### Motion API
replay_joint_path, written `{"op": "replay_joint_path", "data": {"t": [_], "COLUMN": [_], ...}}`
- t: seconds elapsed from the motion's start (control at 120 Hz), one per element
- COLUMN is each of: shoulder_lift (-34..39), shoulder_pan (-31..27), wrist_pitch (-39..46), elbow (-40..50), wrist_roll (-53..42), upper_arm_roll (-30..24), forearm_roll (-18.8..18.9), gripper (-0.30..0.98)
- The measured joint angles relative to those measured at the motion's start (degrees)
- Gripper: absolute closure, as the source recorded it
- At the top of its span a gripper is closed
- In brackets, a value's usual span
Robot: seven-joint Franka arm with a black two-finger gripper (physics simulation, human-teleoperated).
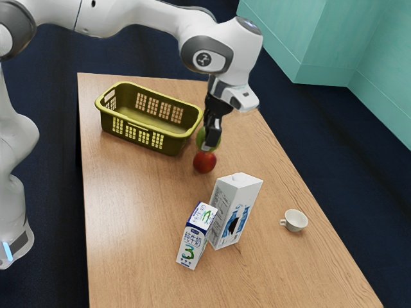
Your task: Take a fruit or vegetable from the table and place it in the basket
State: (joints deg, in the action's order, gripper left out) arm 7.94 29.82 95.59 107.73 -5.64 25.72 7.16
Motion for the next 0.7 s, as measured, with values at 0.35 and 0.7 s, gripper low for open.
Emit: {"op": "replay_joint_path", "data": {"t": [0.35,0.7], "shoulder_lift": [3.94,11.16], "shoulder_pan": [-0.1,-2.1], "wrist_pitch": [-12.18,-16.63], "elbow": [-3.16,0.99], "wrist_roll": [-0.04,-0.06], "upper_arm_roll": [5.01,6.31], "forearm_roll": [2.42,5.47], "gripper": [0.34,0.34]}}
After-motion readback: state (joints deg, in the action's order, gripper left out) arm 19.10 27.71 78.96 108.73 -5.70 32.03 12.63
